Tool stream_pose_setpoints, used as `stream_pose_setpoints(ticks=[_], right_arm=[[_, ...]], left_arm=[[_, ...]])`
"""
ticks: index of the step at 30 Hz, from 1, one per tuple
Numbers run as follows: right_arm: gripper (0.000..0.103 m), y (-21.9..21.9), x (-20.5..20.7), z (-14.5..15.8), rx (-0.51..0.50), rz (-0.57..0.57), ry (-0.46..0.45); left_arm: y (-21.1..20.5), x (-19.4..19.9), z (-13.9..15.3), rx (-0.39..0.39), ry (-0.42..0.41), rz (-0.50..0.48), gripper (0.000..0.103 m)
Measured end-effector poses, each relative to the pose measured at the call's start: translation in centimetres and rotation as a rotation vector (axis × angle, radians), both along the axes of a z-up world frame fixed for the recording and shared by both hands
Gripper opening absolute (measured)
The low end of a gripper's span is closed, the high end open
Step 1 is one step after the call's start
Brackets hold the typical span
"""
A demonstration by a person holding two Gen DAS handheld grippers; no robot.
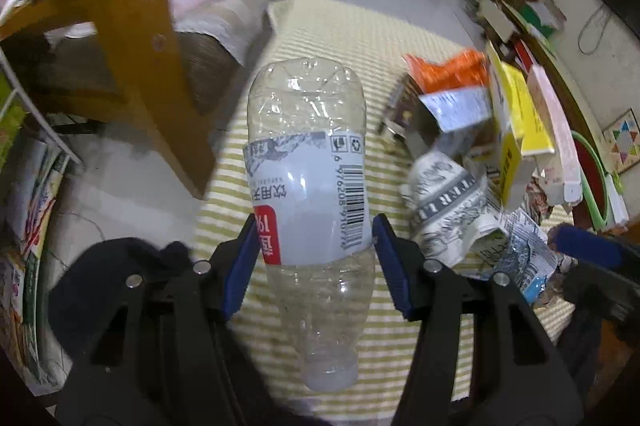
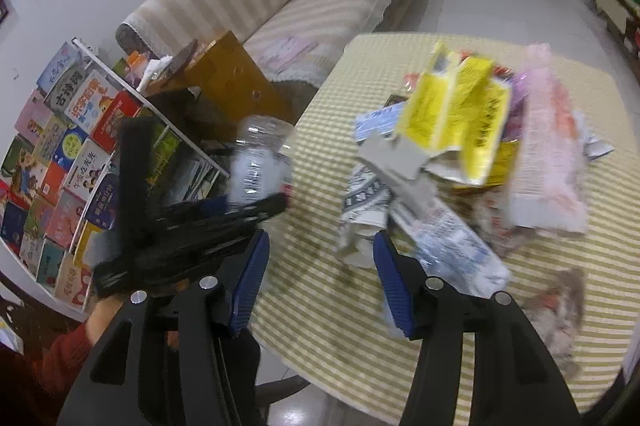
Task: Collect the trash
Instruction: 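Grasp the clear plastic bottle with the left gripper while the right gripper grasps a paper cup, then carry the bottle and cup over the red bin and release both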
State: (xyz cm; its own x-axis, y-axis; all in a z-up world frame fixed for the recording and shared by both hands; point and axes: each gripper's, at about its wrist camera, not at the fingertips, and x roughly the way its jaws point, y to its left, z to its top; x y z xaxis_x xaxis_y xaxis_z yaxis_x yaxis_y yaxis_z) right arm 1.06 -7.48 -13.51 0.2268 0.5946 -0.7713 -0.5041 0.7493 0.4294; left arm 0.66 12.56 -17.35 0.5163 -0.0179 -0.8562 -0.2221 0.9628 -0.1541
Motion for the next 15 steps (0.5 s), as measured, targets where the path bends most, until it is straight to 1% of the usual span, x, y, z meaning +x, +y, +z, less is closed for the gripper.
stream_pose_setpoints(ticks=[2,5,8,10,12,15], right_arm=[[0.053,0.7,0.7,-0.9,-0.004,-0.016,0.033],[0.053,1.6,1.6,-2.2,-0.033,-0.053,0.068],[0.054,1.9,2.0,-2.3,-0.060,-0.096,0.076],[0.054,1.5,1.7,-1.8,-0.040,-0.107,0.081],[0.054,1.1,1.3,-1.8,-0.049,-0.119,0.087],[0.055,0.6,1.0,-3.0,-0.048,-0.124,0.139]], left_arm=[[0.8,-0.6,0.5,-0.016,-0.009,0.021,0.055],[1.3,-1.4,0.9,-0.010,-0.020,0.034,0.055],[1.2,-2.0,0.9,-0.010,-0.028,0.038,0.055],[1.3,-2.3,0.9,-0.016,-0.029,0.040,0.055],[1.7,-2.6,1.1,-0.022,-0.035,0.043,0.055],[2.0,-2.8,1.1,-0.028,-0.041,0.046,0.055]])
